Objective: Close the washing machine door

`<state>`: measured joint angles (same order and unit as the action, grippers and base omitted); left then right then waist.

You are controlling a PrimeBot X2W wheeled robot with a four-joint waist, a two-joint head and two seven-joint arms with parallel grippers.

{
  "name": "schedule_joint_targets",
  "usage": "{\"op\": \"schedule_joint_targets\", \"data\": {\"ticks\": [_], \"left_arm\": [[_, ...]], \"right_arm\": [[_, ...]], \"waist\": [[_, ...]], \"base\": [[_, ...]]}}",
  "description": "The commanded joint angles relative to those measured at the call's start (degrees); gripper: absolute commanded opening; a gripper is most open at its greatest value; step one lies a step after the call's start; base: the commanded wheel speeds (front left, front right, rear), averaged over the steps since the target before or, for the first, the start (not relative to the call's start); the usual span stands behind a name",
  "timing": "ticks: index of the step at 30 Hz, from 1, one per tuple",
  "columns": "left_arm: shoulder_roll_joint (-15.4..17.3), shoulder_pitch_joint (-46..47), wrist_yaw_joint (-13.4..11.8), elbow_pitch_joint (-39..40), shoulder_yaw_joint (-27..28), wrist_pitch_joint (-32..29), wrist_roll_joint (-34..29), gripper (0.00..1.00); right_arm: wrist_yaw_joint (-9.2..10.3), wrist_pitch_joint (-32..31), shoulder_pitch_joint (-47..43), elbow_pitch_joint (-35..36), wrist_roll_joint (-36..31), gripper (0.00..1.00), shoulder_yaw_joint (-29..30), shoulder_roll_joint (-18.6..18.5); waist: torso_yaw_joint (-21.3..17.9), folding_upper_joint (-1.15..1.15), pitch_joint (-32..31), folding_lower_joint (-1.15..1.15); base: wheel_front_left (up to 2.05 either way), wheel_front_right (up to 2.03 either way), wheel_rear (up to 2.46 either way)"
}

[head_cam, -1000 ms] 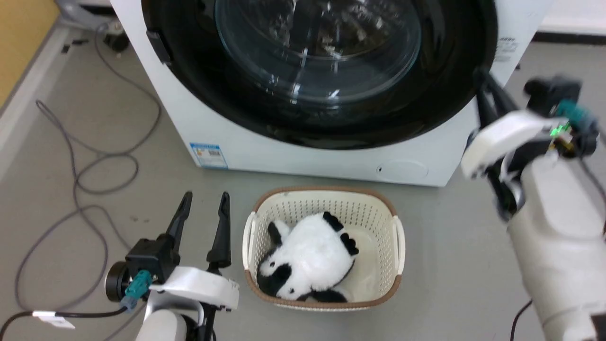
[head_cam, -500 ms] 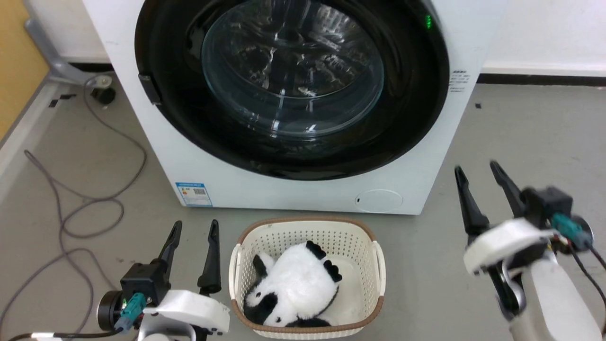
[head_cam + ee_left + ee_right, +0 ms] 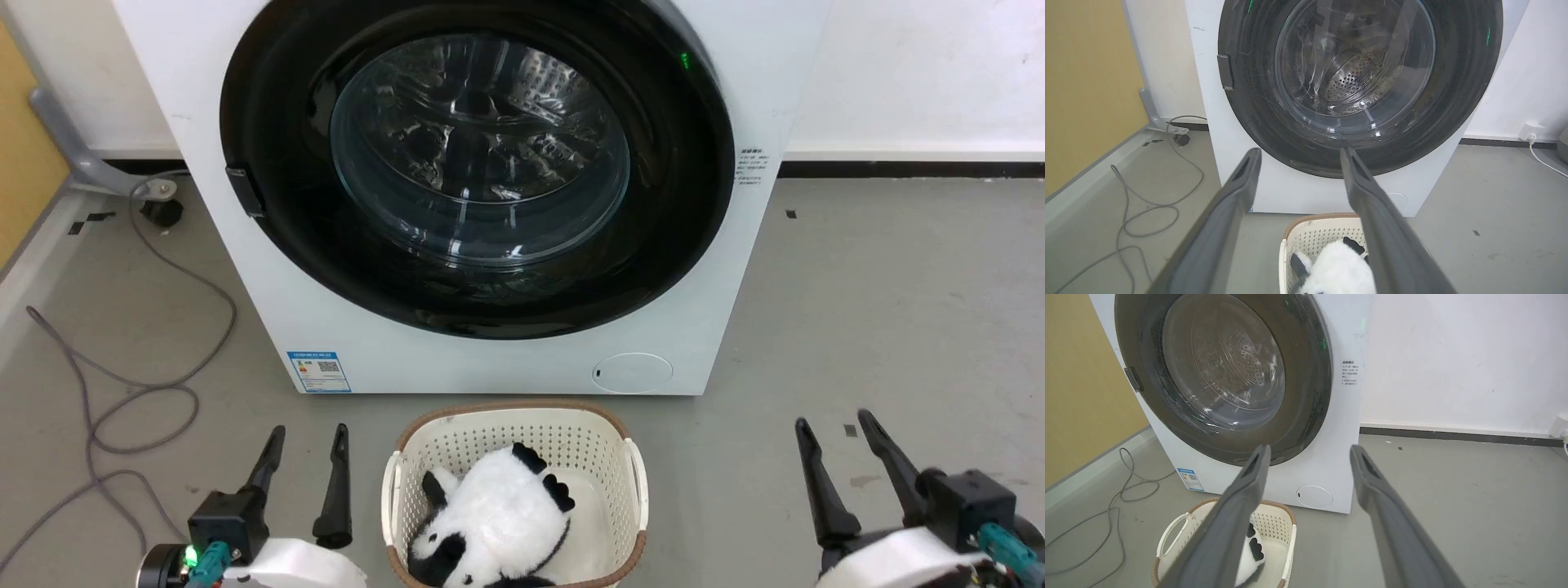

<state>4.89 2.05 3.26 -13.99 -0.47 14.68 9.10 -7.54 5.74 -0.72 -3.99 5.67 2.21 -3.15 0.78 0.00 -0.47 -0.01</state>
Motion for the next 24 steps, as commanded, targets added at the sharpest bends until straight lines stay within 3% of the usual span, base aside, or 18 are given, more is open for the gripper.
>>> {"op": "schedule_joint_targets", "data": {"ticks": [1,11,12,24], "left_arm": [[0.4,-1.0,0.7,-0.3,-0.2,0.3,-0.6,1.0],[0.2,-1.4,1.3,-0.8,-1.7,0.3,-1.6,1.0],[0.1,-1.0,1.0,-0.7,-1.7,0.0,-1.4,0.0],[-0.2,-1.0,0.7,0.3,-1.6,-1.0,-1.9,0.0]], "right_arm": [[0.05,-0.5,-2.3,1.9,0.6,1.0,0.0,0.2],[0.05,-1.7,-7.7,5.6,2.2,1.0,1.6,0.3],[0.0,-1.7,-7.0,5.1,2.0,0.0,1.4,0.1],[0.0,-2.0,-6.5,5.0,1.5,0.0,1.1,0.1]], "waist": [[-0.2,0.0,-0.2,0.01],[0.1,0.0,-0.2,0.01],[0.1,0.0,-0.2,0.01],[0.1,0.0,-0.2,0.01]], "base": [[0.0,0.0,0.0],[0.0,0.0,0.0],[0.0,0.0,0.0],[0.0,0.0,0.0]]}}
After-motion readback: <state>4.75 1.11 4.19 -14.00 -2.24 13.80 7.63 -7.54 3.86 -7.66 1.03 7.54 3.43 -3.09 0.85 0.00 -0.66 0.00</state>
